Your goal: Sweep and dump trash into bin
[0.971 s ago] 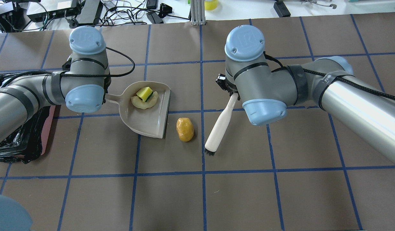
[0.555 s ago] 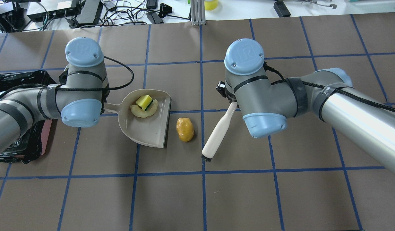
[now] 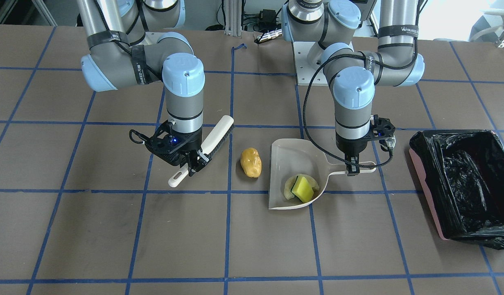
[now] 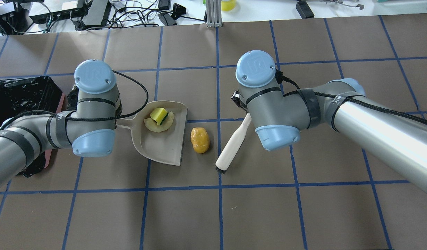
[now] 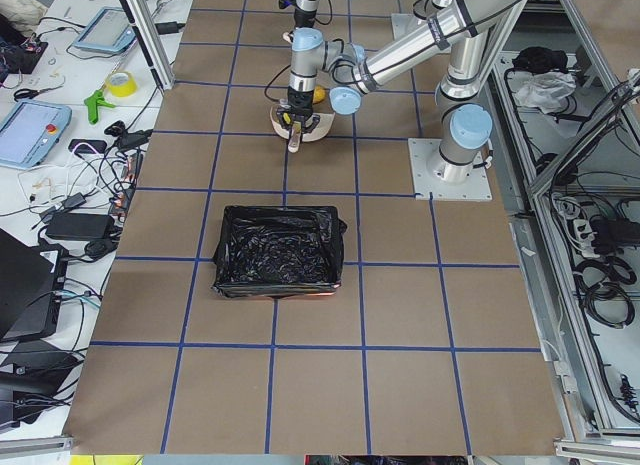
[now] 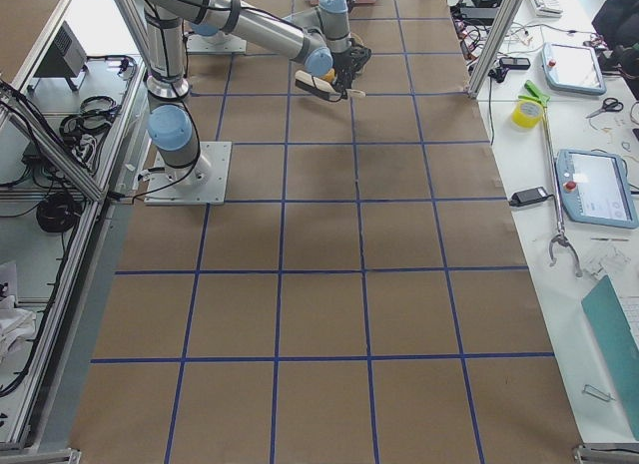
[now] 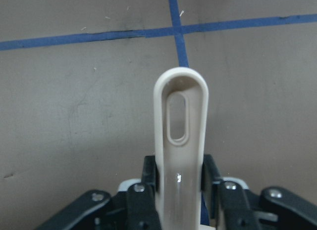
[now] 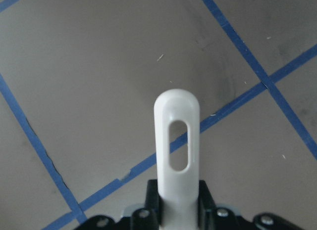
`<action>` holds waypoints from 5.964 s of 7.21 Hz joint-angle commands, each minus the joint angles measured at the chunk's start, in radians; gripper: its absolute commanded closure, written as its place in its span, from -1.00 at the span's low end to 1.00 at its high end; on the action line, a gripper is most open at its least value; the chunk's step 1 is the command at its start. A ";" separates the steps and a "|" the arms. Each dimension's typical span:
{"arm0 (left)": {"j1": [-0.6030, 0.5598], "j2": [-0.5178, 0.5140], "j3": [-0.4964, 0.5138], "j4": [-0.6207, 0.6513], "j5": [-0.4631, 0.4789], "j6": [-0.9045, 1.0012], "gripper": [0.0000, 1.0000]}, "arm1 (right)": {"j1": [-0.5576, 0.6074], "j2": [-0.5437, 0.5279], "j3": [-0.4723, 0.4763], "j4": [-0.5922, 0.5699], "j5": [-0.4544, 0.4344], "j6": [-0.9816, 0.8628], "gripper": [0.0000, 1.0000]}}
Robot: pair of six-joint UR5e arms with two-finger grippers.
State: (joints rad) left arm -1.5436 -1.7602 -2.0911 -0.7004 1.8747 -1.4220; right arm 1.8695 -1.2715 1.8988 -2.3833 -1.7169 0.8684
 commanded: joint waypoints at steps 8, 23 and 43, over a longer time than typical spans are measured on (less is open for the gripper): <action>-0.010 -0.012 -0.012 0.033 0.003 -0.003 1.00 | 0.161 0.285 -0.354 -0.022 -0.066 0.107 0.67; -0.010 -0.012 -0.003 0.038 -0.005 0.003 1.00 | 0.071 0.245 -0.388 0.194 -0.026 -0.146 0.66; -0.006 -0.012 0.000 0.039 -0.054 0.017 1.00 | 0.157 0.256 -0.330 0.088 0.091 0.249 0.66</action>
State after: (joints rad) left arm -1.5504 -1.7726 -2.0919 -0.6612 1.8412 -1.4072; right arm 2.0236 -1.0192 1.5694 -2.2915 -1.6288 1.1375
